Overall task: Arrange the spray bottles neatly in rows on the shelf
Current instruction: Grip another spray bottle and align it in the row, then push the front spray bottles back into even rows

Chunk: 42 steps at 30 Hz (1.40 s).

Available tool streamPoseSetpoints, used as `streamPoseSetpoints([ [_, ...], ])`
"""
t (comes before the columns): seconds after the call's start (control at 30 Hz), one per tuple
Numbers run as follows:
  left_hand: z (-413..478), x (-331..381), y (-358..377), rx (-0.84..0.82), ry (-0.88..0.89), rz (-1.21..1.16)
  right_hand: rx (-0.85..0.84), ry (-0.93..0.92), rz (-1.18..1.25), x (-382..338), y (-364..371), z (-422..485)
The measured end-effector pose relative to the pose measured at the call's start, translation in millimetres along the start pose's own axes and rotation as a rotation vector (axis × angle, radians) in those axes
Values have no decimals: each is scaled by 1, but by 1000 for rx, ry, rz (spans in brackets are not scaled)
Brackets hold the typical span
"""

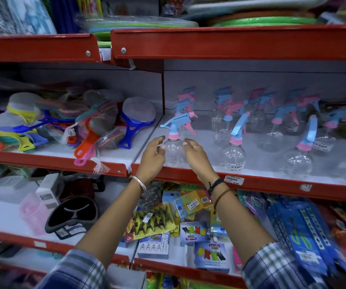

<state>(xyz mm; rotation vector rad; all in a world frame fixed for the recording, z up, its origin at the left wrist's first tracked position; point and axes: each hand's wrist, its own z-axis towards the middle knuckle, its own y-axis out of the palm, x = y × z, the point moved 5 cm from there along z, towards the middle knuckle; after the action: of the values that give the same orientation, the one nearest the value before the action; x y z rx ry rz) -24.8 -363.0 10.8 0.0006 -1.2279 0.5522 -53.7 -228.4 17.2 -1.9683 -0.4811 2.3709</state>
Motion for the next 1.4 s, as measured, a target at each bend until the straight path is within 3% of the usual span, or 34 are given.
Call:
streamPoseSetpoints([
  [0.1, -15, 7, 3, 115, 23, -4, -4, 40, 28, -1, 3, 0],
  [0.4, -15, 12, 6, 77, 22, -39, 5, -46, -125, -4, 2, -6],
  [0.57, -15, 12, 5, 60, 7, -48, 11, -56, -47, -4, 3, -12],
  [0.7, -23, 13, 6, 239, 32, -20, 15, -150, -64, -8, -1, -26],
  [0.77, -38, 25, 8, 380, 156, -31, 80, -212, -33, -7, -12, -38],
  [0.83, -52, 39, 20, 387, 270, -46, 217, -291, 66, -6, -34, -53],
  [0.93, -65, 53, 60, 173, 304, -84, 495, -414, 178, -4, -82, -72],
  [1.03, -71, 58, 100, -35, 216, -115, 686, -396, 177, 12, -124, -65],
  [1.1, -74, 61, 123, -117, 134, -116, 644, -296, 106, 27, -142, -52],
  [1.23, -78, 72, 146, -140, 67, -134, 321, -43, 33, 51, -149, -32],
  [1.4, -68, 74, 149, -130, 0, -142, 261, -58, 50, 44, -148, -39],
])
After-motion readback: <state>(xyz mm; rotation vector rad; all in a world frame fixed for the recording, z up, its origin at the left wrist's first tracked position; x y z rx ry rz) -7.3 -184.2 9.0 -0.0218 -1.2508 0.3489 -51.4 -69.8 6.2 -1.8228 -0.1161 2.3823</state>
